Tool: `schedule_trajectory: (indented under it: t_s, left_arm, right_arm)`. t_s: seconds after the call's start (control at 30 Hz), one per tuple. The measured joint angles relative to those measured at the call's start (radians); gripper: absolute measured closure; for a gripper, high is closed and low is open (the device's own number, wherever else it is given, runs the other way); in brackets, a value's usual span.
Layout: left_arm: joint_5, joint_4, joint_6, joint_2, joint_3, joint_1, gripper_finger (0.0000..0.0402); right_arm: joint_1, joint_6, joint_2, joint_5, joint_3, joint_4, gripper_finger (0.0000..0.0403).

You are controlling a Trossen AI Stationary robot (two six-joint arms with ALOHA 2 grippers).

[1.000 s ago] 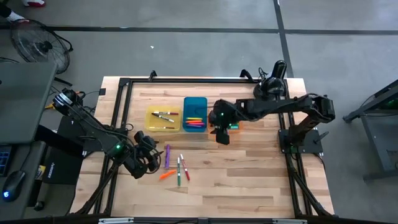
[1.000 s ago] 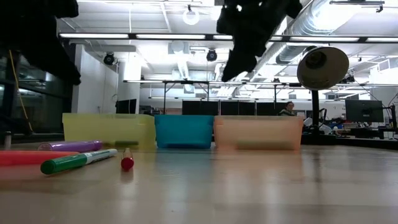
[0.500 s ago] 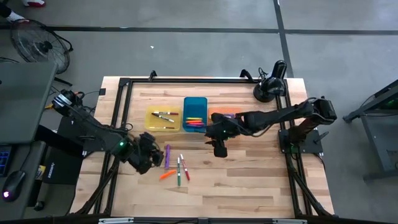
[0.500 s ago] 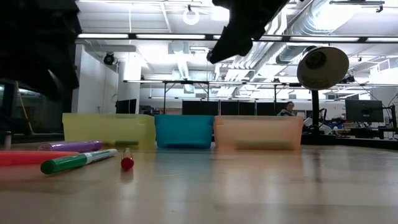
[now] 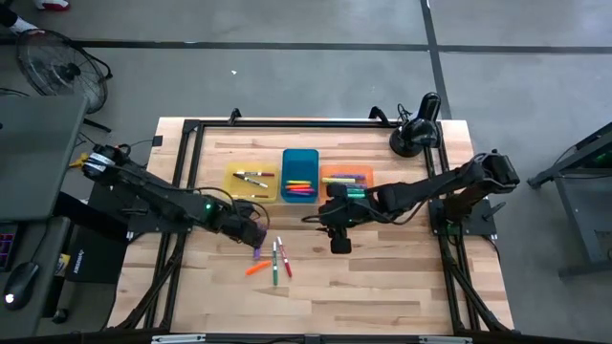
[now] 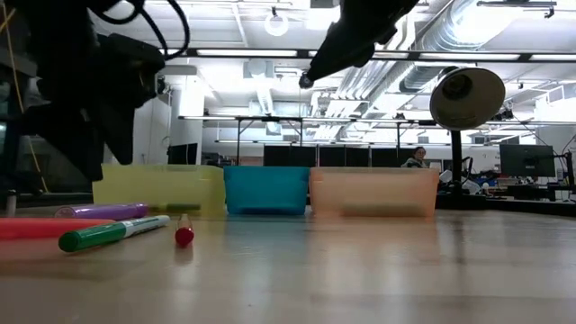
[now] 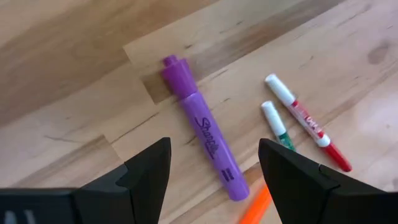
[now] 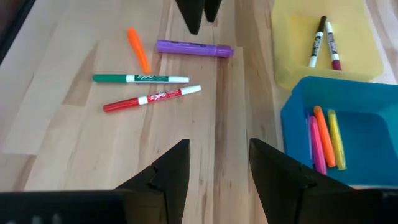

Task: Pick & Place Markers
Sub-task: Put the dark violet highlighter into the orange bin

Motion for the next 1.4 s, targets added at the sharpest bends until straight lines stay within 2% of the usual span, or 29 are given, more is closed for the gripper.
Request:
schedule_trajectory:
  t_s: [0.2,0.5,0.87,1.23,1.4]
  left_arm:
    - [0.032,0.013,-0.004,0.075,0.0,0.031,0.0161]
    - [0.063,0.055,-0.024,0.178,0.024,0.029,0.0161]
    - [0.101,0.004,-0.022,0.281,0.079,0.027,0.0161]
    - [0.165,-0.037,0.115,0.297,0.085,0.028,0.0161]
    - [0.171,-0.061,0.197,0.298,0.083,0.028,0.0188]
  right_arm:
    - [0.03,0.006,0.0,0.053,-0.001,0.001,0.0249]
    - [0.048,0.025,0.0,0.055,-0.086,0.059,0.0249]
    - [0.049,0.103,0.001,0.047,-0.195,0.165,0.0249]
    - [0.068,0.074,0.001,0.057,-0.191,0.222,0.0249]
    - [0.068,0.074,0.001,0.057,-0.191,0.236,0.0249]
